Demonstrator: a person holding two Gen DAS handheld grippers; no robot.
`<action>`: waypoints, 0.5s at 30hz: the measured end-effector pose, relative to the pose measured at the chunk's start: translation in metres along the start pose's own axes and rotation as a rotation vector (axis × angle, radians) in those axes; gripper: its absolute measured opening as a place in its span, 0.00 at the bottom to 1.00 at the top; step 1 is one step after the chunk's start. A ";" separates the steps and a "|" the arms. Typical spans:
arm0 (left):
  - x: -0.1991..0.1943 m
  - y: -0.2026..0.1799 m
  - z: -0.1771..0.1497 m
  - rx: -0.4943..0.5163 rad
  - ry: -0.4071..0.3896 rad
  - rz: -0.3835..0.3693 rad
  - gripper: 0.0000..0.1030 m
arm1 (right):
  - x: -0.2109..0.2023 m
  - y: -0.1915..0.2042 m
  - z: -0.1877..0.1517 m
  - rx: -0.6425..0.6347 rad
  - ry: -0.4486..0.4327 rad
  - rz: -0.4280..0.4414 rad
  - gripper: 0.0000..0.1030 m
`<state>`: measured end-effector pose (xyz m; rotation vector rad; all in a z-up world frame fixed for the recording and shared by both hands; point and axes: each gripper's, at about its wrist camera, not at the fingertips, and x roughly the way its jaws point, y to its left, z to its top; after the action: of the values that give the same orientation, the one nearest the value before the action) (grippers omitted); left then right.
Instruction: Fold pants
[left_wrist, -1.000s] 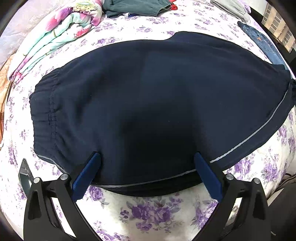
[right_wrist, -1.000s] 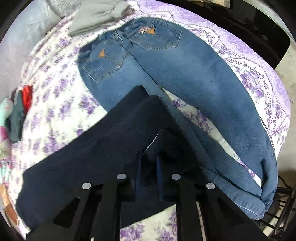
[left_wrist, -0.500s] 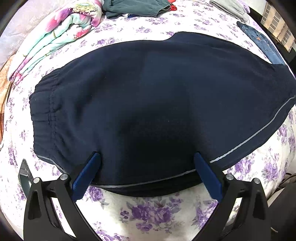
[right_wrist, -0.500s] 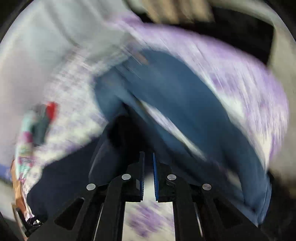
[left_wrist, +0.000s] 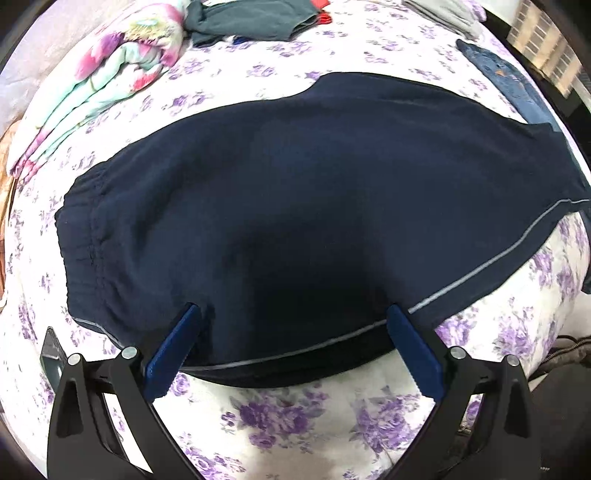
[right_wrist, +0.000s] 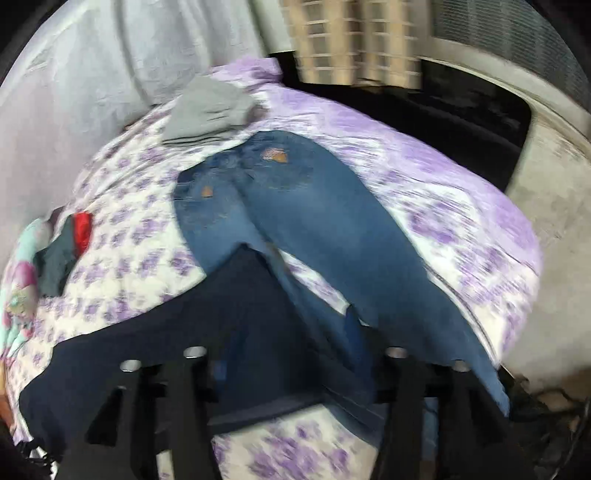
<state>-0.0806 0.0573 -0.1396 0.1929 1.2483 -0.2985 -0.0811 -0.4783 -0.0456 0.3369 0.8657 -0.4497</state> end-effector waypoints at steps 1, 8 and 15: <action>0.000 -0.002 -0.001 0.000 0.002 -0.008 0.95 | 0.011 0.008 0.005 -0.039 0.015 0.014 0.58; 0.014 0.004 -0.008 -0.040 0.017 0.034 0.96 | 0.097 0.032 0.028 -0.107 0.160 -0.009 0.21; 0.014 0.012 -0.010 -0.058 0.017 0.044 0.96 | 0.098 0.033 0.033 -0.126 0.063 -0.084 0.16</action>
<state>-0.0814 0.0702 -0.1564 0.1732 1.2664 -0.2234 0.0126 -0.4883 -0.0990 0.2006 0.9676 -0.4616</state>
